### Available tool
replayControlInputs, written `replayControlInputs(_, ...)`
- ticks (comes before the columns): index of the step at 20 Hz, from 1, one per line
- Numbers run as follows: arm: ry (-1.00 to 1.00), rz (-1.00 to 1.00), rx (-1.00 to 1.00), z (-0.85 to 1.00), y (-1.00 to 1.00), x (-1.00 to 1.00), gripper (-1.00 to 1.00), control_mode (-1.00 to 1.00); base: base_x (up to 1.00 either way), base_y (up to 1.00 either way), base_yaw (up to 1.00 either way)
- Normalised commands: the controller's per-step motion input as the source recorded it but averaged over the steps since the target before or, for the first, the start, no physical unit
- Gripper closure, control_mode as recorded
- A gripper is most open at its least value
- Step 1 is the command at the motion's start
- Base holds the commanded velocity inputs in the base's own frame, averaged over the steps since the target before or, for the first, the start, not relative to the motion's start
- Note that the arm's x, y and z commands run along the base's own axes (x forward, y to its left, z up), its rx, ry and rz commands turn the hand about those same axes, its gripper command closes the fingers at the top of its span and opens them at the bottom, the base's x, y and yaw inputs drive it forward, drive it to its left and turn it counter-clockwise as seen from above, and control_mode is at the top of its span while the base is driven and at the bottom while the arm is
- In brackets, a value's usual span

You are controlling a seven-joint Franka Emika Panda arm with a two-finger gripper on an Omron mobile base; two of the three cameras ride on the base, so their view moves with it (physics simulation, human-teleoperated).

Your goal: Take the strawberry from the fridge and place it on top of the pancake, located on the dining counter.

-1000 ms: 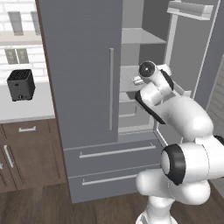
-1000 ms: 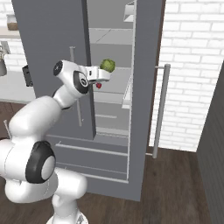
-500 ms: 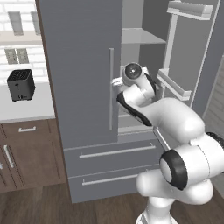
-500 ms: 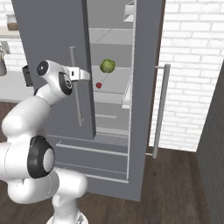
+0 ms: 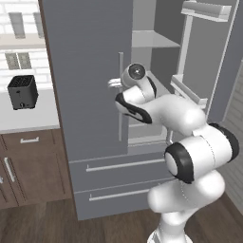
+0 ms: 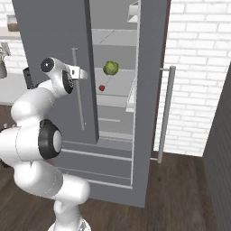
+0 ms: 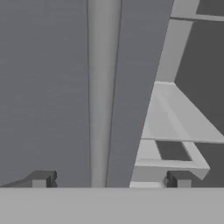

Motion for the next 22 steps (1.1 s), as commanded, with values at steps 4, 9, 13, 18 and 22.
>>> replayControlInputs(4, 0.0, 0.0, 0.09, -0.01, 0.0, 0.83, -1.0, -1.0, 0.0, 0.0, 0.0)
replayControlInputs(9, -0.01, 0.0, 0.1, -0.01, 0.06, 0.48, -1.0, -1.0, 0.0, 0.0, 0.0)
replayControlInputs(13, -0.01, 0.0, 0.01, 0.0, 0.19, 0.21, -1.0, -1.0, 0.0, 0.0, 0.0)
replayControlInputs(18, 0.0, 0.0, 0.0, -0.01, 0.15, 0.26, -1.0, -1.0, 0.0, 0.0, 0.0)
replayControlInputs(22, 0.0, 0.0, 0.0, -0.07, 0.21, 0.53, -1.0, -1.0, 0.0, 0.0, 0.0)
